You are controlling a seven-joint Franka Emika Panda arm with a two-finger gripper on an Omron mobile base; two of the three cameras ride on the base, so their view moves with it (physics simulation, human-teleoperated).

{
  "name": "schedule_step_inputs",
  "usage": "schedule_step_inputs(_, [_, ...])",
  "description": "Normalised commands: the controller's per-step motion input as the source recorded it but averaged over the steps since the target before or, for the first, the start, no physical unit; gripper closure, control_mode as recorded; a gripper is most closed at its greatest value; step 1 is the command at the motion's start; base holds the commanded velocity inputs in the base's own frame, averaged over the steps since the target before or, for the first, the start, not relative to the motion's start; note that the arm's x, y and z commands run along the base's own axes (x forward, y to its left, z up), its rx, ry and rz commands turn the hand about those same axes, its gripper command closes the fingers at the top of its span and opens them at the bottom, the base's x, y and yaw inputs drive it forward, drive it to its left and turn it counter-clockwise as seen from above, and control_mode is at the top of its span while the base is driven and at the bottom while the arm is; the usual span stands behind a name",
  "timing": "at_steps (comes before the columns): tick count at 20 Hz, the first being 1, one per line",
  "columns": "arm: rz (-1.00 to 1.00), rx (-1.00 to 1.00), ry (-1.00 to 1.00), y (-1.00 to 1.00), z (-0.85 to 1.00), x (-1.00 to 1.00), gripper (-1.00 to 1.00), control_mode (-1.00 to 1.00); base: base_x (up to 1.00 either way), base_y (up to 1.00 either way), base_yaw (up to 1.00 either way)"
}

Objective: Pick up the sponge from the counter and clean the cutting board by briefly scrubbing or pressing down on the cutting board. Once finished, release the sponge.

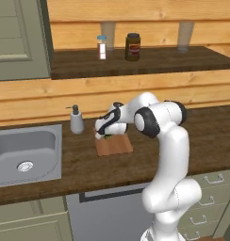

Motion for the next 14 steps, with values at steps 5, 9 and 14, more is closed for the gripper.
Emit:
schedule_step_inputs(5, [-0.01,0.00,0.00,-0.89,-0.43,-0.24,1.00,-1.00,0.00,0.00,0.00])
schedule_step_inputs(9, [-0.08,0.00,0.00,-1.00,-0.38,-0.78,1.00,-1.00,0.00,0.00,0.00])
schedule_step_inputs(14, [-0.03,0.00,0.00,-0.41,-0.20,-0.28,1.00,-1.00,0.00,0.00,0.00])
